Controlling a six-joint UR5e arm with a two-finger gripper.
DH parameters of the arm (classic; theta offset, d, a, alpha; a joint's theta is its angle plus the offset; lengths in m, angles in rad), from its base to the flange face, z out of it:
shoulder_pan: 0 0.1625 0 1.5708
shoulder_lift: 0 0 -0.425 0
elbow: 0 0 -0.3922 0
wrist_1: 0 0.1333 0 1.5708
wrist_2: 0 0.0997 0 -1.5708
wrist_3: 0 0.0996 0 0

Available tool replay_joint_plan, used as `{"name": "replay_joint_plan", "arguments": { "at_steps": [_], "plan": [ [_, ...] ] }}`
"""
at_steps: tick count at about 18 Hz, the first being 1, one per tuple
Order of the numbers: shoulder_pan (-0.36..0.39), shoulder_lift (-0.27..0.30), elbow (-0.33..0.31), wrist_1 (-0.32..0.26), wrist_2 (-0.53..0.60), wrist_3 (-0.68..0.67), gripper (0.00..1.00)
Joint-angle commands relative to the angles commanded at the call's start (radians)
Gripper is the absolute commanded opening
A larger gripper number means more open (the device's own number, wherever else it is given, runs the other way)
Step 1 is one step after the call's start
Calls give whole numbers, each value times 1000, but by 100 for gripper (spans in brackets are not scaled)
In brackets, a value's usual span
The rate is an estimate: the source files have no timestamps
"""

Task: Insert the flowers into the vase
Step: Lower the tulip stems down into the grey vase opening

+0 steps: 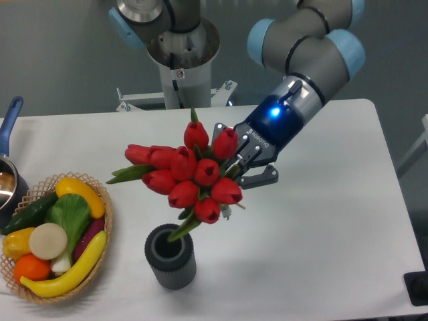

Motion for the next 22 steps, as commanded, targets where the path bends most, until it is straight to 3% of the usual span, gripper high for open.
{"name": "replay_joint_plan", "arguments": {
  "at_steps": [11,22],
  "plan": [
    [-60,-71,47,0,-69,6,17],
    [-94,-106,48,0,-68,6,18]
  ]
}}
